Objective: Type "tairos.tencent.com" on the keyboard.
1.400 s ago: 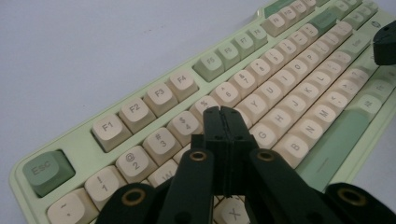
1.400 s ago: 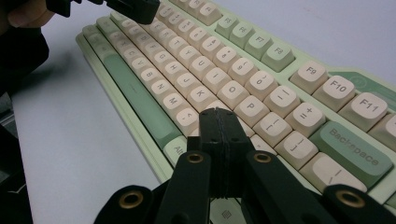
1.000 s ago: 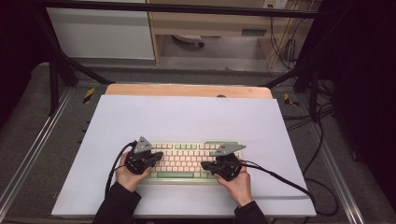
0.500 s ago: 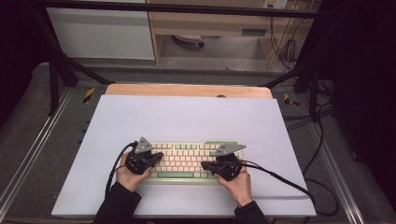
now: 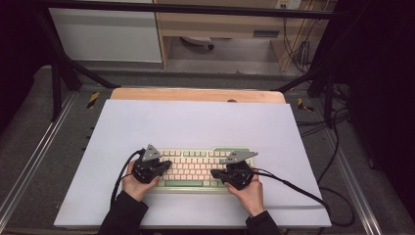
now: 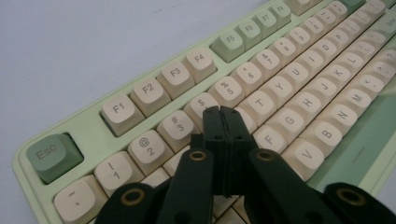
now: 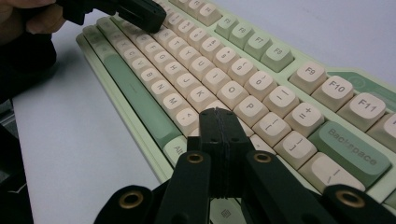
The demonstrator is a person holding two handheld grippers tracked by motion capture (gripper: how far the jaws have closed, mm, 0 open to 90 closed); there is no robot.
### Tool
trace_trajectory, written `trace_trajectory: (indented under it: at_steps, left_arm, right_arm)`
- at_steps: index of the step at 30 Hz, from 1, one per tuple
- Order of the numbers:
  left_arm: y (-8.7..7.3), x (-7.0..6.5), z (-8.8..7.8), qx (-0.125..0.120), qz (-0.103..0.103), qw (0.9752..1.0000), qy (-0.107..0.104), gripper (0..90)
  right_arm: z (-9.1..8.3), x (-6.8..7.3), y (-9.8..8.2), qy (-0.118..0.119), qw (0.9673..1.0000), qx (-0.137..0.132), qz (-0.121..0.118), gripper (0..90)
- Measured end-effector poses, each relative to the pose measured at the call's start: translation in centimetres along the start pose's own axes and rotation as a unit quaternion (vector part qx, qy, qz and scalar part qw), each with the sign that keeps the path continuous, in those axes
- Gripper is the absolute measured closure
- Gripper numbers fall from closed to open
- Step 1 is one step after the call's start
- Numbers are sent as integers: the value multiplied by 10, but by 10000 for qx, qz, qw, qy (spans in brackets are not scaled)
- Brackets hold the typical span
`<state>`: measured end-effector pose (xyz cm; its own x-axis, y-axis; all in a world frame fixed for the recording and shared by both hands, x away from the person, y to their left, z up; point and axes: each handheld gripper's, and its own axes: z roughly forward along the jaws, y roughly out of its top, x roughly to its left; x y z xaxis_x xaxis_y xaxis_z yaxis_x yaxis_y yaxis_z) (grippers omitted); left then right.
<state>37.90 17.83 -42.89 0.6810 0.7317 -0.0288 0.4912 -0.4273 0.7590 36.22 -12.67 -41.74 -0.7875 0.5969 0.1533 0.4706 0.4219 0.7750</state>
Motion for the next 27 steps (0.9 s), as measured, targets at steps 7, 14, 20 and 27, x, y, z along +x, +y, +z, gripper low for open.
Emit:
trace_trajectory:
  at_steps: [7, 14, 20, 27]
  left_arm:
    - [2, -2, -5, -60, 24, 10000, -51, 900]
    - [0, -1, -15, -125, 33, 9999, -99, 900]
    - [-3, 3, -21, -153, -12, 9998, -110, 900]
    - [-8, 5, -27, -149, 1, 9998, -109, 900]
  right_arm:
    - [0, 1, 0, 34, 10000, -12, 10, 900]
    - [-1, 1, 1, 65, 10000, -43, 33, 900]
    - [0, 2, 2, 112, 9999, -87, 86, 900]
    - [0, 5, 4, 145, 9998, -124, 93, 900]
